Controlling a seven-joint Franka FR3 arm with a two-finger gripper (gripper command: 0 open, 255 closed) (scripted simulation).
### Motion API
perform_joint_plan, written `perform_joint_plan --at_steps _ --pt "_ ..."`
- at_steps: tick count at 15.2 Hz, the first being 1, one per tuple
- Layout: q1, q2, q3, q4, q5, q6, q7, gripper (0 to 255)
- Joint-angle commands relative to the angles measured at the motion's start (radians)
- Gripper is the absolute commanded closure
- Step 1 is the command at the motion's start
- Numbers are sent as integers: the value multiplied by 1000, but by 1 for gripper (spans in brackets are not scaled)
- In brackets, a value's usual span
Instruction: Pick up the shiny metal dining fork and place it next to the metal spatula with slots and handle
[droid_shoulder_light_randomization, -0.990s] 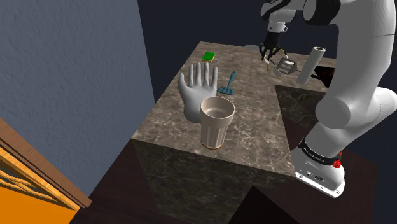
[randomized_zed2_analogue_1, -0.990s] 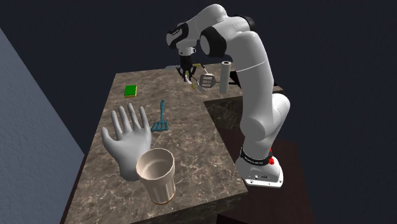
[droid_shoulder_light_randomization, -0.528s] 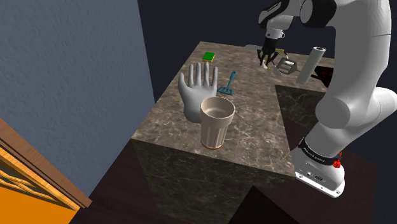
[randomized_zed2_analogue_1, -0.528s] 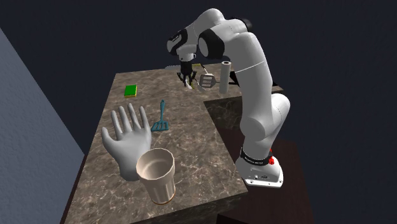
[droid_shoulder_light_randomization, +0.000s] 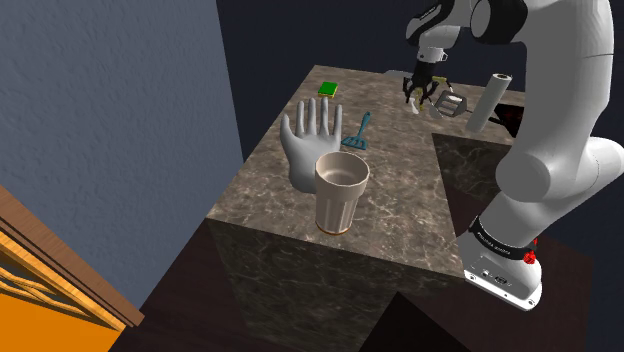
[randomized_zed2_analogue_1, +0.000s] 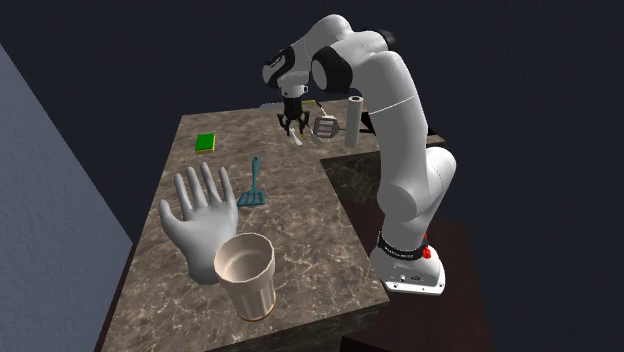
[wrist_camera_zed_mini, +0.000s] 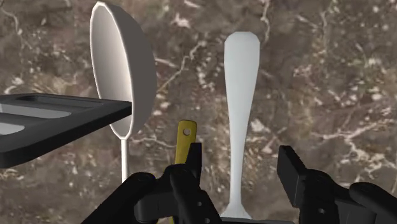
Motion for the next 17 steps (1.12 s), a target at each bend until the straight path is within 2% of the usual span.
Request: perform_joint_plan --at_steps 1,5,9,17 --pt "0 0 0 0 0 0 0 0" --pt "0 0 0 0 0 0 0 0" --pt "-9 -21 -8 98 -14 -116 12 0" --pt "-9 -21 -8 97 -14 -116 12 0"
